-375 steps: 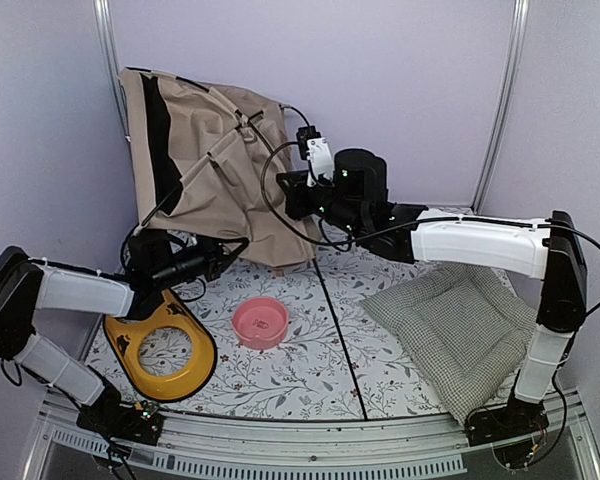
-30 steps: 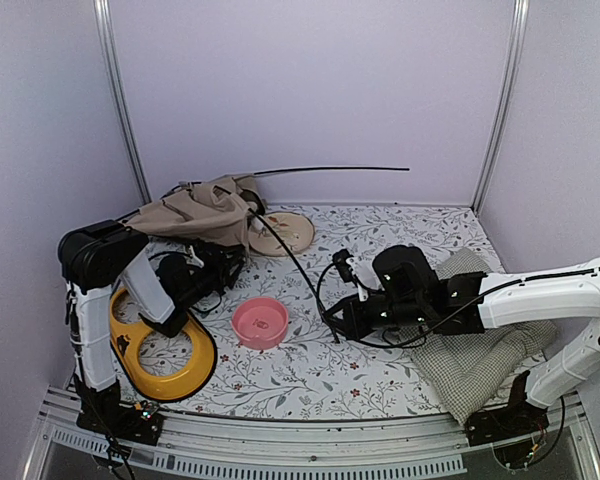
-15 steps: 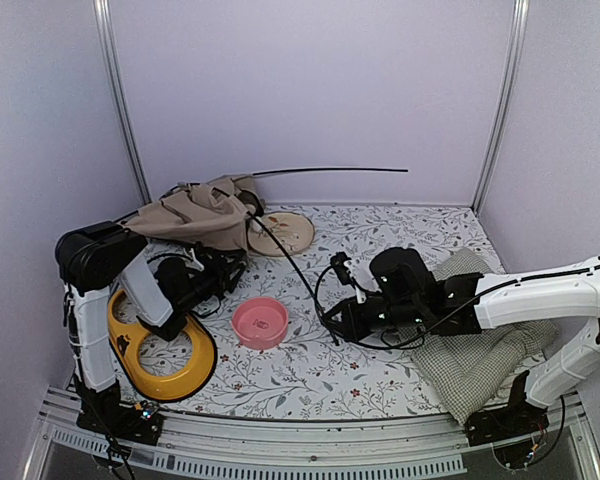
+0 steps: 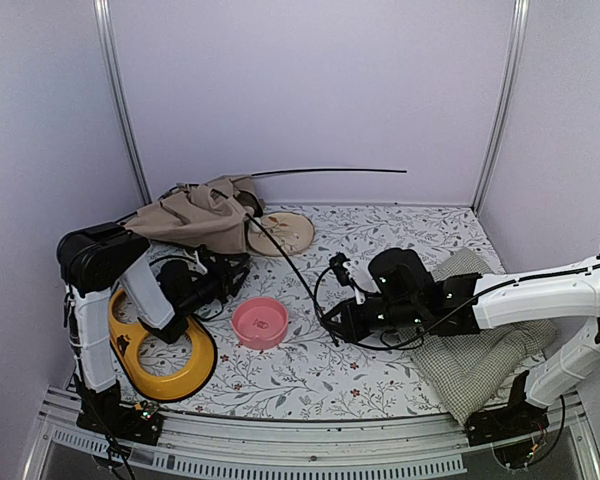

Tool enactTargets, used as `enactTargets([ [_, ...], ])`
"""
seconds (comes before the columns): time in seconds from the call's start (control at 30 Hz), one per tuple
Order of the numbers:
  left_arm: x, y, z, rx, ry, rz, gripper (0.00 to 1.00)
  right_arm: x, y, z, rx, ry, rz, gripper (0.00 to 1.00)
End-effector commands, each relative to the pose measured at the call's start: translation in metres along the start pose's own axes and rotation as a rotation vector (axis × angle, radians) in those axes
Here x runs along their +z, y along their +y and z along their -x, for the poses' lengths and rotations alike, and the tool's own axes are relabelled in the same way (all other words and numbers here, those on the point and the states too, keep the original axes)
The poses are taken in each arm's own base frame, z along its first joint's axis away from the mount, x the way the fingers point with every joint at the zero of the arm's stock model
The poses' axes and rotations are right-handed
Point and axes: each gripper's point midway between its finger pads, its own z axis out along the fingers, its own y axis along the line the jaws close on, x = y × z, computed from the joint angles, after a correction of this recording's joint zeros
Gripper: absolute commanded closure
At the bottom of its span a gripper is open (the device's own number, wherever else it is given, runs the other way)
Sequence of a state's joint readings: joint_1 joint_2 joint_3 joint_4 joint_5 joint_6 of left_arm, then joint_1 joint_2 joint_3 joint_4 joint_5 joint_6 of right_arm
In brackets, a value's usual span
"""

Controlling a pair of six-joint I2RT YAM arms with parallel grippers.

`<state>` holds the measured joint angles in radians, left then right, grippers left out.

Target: Set up the pet tent

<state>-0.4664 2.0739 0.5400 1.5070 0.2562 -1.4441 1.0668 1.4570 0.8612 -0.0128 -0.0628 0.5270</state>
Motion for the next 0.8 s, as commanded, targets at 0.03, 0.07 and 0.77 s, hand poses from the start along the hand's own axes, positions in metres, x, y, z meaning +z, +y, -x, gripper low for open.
enactTargets([
  [0.03, -0.004, -0.068, 0.007, 0.091, -0.038, -0.277, 0.47, -0.003, 0.015, 0.038, 0.003, -0.115, 0.039, 1.00],
  [0.07, -0.002, -0.068, 0.008, 0.095, -0.040, -0.275, 0.46, -0.003, 0.014, 0.037, 0.004, -0.114, 0.038, 1.00],
  [0.77, 0.019, -0.067, 0.007, 0.288, 0.038, 0.047, 1.00, -0.007, 0.016, 0.043, 0.005, -0.137, 0.040, 1.00],
])
